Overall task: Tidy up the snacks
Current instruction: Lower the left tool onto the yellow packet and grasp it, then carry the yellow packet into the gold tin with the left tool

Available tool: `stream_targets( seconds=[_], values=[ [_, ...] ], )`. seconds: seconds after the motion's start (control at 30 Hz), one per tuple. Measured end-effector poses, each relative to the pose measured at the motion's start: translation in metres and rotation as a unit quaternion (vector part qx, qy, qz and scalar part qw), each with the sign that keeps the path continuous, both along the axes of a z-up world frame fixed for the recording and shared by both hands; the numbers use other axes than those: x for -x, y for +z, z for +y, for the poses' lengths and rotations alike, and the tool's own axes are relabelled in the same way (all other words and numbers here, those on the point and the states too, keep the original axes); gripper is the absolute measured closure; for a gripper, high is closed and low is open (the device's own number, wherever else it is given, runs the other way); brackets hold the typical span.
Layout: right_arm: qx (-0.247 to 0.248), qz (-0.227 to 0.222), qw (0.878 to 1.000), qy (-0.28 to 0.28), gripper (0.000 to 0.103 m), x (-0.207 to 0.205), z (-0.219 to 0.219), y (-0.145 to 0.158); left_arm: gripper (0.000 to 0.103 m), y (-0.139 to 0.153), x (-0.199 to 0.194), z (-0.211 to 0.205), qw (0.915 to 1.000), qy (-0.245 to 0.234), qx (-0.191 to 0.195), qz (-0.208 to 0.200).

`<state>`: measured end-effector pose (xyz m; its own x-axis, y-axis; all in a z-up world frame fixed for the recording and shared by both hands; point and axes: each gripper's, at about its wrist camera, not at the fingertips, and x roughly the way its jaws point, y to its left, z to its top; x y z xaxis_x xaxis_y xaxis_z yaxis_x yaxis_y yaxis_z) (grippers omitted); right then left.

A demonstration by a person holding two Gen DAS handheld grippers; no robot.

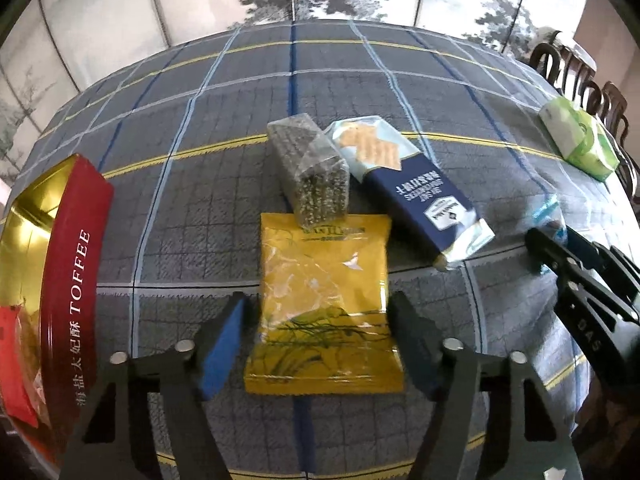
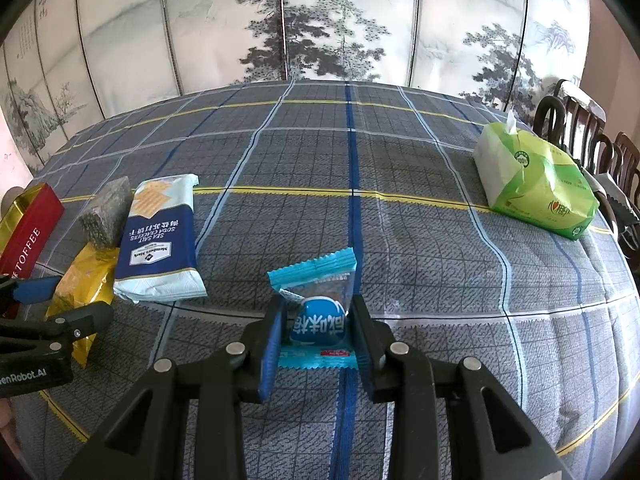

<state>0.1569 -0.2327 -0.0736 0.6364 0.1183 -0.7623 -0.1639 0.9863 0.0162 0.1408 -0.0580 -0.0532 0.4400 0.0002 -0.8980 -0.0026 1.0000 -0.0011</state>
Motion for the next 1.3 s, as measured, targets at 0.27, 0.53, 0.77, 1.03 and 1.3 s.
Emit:
stream_targets(
  seconds=[0.27, 0.53, 0.77, 1.03, 1.3],
  values=[
    [0.004, 0.000, 1.000, 0.000, 0.070, 0.002, 0.001, 0.000, 0.054, 0.004, 0.006, 0.000, 0.9999, -0.008, -0.005, -0.003],
    [0.006, -0.001, 1.000, 0.000, 0.070, 0.001, 0.001, 0.000, 0.056, 0.006, 0.016, 0.001, 0.9999, -0.014, -0.009, -0.002],
    [0.007, -0.001, 1.000, 0.000, 0.070, 0.002, 0.002, 0.000, 0.056, 0.011, 0.029, 0.006, 0.9998, -0.018, -0.010, -0.005],
    [0.008, -0.001, 1.000, 0.000, 0.070, 0.002, 0.003, 0.000, 0.056, 0.028, 0.044, 0.015, 0.9997, -0.014, -0.006, -0.019],
    [0.015, -0.002, 1.000, 0.000, 0.070, 0.003, 0.001, 0.002, 0.056, 0.057, 0.060, 0.038, 0.9987, 0.004, -0.017, -0.048]
  ],
)
